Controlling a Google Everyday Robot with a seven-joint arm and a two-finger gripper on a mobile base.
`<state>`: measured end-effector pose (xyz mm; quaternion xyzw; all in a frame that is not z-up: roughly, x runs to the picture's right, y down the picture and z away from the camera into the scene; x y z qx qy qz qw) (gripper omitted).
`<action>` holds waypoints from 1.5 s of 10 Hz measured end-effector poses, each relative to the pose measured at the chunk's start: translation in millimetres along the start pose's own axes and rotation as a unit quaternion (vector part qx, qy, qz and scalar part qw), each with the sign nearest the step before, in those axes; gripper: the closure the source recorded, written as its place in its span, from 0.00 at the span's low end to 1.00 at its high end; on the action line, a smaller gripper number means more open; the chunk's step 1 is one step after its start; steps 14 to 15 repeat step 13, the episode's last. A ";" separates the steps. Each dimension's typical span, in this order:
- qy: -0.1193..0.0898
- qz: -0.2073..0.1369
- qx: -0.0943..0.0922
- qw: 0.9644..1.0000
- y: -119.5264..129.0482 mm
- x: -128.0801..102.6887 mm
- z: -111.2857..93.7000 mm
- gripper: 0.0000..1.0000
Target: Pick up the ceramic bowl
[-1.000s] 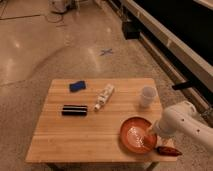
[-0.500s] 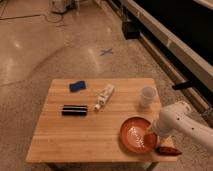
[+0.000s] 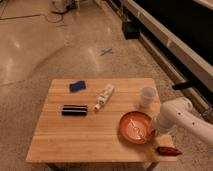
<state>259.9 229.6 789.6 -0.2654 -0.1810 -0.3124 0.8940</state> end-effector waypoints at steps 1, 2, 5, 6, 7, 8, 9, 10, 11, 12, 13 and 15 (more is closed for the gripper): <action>-0.010 0.014 0.012 1.000 -4.7 -0.6 -9.5 1.00; -0.018 0.022 0.024 0.999 -8.6 -2.3 -18.5 1.00; -0.038 0.020 0.072 0.996 -22.0 -13.8 -51.7 1.00; -0.042 0.014 0.083 0.996 -25.2 -18.6 -59.7 1.00; -0.047 0.004 0.101 0.994 -28.9 -25.5 -73.0 1.00; -0.052 -0.003 0.115 0.992 -30.0 -31.5 -84.2 1.00; -0.056 -0.010 0.125 0.991 -30.3 -36.2 -93.1 1.00; -0.061 -0.019 0.135 0.989 -29.5 -41.7 -102.6 1.00; -0.062 -0.021 0.138 0.988 -26.4 -43.6 -107.6 1.00; -0.062 -0.021 0.138 0.988 -26.4 -43.6 -107.6 1.00; -0.063 -0.023 0.138 0.988 -28.2 -44.4 -107.3 1.00; -0.063 -0.023 0.138 0.988 -28.2 -44.4 -107.3 1.00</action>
